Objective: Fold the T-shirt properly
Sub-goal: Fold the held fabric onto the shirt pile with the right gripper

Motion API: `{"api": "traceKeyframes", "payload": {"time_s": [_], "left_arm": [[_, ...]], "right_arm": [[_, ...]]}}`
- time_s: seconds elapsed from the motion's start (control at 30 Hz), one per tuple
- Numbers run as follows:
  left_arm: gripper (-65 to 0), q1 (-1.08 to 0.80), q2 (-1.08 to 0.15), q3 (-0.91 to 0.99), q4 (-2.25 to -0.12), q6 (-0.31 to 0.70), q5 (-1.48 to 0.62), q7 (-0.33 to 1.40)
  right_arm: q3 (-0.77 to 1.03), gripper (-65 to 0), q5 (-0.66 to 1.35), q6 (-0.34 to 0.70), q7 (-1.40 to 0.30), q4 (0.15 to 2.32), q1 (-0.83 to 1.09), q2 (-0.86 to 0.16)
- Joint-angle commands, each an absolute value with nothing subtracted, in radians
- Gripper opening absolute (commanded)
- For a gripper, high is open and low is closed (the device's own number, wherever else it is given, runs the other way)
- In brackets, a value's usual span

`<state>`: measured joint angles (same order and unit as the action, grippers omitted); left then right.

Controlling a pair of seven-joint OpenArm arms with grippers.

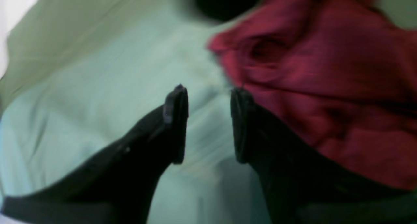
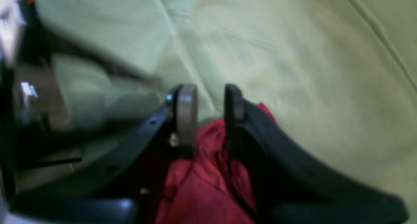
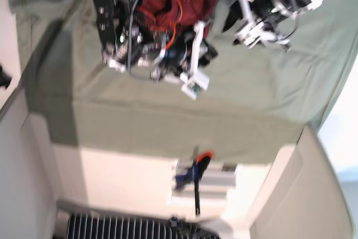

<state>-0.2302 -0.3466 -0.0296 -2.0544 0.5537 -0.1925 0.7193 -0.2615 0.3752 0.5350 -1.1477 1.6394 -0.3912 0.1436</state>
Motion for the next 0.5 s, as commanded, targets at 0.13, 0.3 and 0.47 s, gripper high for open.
{"api": "traceKeyframes", "payload": {"time_s": [0.13, 0.3, 0.47], "left_arm": [[-39.6, -0.269, -0.352, 0.134, -2.065, 0.550, -0.251, 0.721], [-39.6, -0.325, -0.352, 0.276, -2.064, 0.566, -0.342, 0.734], [-39.6, -0.349, -0.352, 0.341, -2.033, 0.573, -0.396, 0.733]], "right_arm": [[-0.146, -51.9, 0.385, 0.542, -1.194, 1.672, -0.418, 0.146], [-0.117, -49.5, 0.329, 0.548, -1.216, 1.672, -0.406, 0.067], [-0.117, -37.9, 0.363, 0.549, -1.218, 1.674, -0.355, 0.013]]}}
